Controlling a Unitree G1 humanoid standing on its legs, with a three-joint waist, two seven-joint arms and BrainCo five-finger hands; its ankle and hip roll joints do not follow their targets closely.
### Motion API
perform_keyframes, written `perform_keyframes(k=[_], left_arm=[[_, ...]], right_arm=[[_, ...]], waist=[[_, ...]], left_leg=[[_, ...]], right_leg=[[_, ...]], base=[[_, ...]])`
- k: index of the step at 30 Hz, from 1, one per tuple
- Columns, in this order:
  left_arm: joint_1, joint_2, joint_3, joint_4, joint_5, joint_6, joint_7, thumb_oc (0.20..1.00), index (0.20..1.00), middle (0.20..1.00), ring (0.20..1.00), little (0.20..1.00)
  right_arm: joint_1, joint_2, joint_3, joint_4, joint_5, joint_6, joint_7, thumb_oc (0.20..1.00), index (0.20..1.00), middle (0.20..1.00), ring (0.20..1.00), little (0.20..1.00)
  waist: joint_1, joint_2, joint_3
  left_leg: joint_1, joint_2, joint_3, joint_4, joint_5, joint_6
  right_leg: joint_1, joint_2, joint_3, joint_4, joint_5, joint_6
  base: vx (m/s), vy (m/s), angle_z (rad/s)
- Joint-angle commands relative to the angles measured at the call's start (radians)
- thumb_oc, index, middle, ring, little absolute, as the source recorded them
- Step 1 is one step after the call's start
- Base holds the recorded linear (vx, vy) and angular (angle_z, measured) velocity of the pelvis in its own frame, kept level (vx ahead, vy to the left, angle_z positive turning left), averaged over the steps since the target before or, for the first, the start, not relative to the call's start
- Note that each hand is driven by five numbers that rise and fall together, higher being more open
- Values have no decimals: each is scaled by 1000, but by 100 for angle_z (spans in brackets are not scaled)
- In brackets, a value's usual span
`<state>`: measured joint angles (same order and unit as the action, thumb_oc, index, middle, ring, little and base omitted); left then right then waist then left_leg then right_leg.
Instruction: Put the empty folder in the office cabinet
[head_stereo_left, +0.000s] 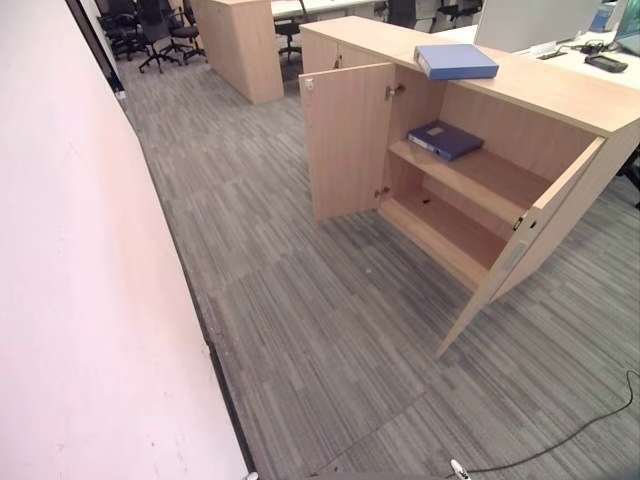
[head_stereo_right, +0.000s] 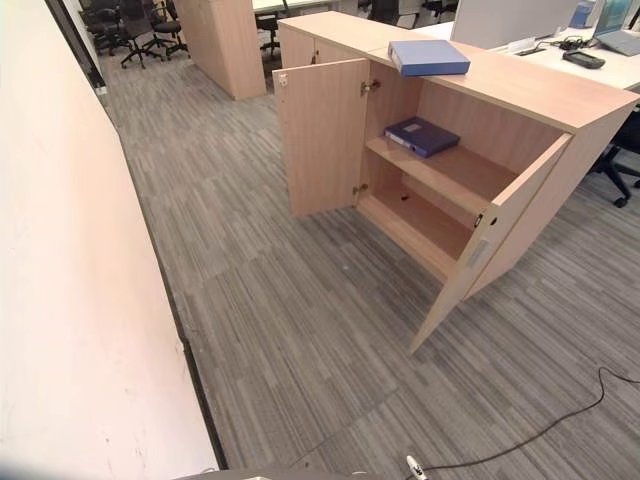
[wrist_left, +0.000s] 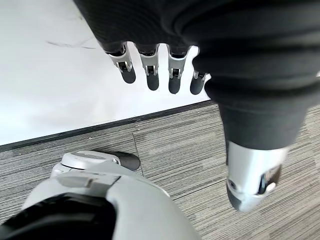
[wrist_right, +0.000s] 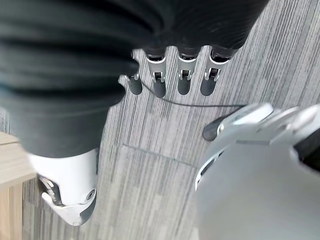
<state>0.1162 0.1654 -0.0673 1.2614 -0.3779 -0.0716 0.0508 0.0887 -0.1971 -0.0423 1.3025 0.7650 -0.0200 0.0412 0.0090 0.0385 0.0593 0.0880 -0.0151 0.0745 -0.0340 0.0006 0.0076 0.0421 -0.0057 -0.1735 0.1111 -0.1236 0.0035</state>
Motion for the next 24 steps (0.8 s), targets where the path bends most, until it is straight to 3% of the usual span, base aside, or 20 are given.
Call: perform_keyframes(k=[1,16,24], left_arm=[[-49,-5,43,44,24,-30,20,1000,1000,1000,1000,1000],[-58,-1,34,59,16,-22,-18,1000,1000,1000,1000,1000],[-65,5,19,25,78,-53,62,1000,1000,1000,1000,1000]], right_arm=[[-62,8,-3,57,7,-18,5,1000,1000,1000,1000,1000],[-65,0,2,58,-8,-5,26,1000,1000,1000,1000,1000],[-68,10,6,43,-22,-36,-15,1000,1000,1000,1000,1000]], waist=[[5,-28,0],[4,-23,4],[12,-28,7]], left_leg=[[20,-2,37,-53,-32,-44],[21,-14,24,-53,-39,-37],[26,-20,15,-53,-44,-35]], right_leg=[[48,-73,-24,-198,172,129],[50,-77,-18,-198,174,129],[53,-83,-24,-198,175,134]], base=[[0,0,0],[5,15,0],[0,0,0]])
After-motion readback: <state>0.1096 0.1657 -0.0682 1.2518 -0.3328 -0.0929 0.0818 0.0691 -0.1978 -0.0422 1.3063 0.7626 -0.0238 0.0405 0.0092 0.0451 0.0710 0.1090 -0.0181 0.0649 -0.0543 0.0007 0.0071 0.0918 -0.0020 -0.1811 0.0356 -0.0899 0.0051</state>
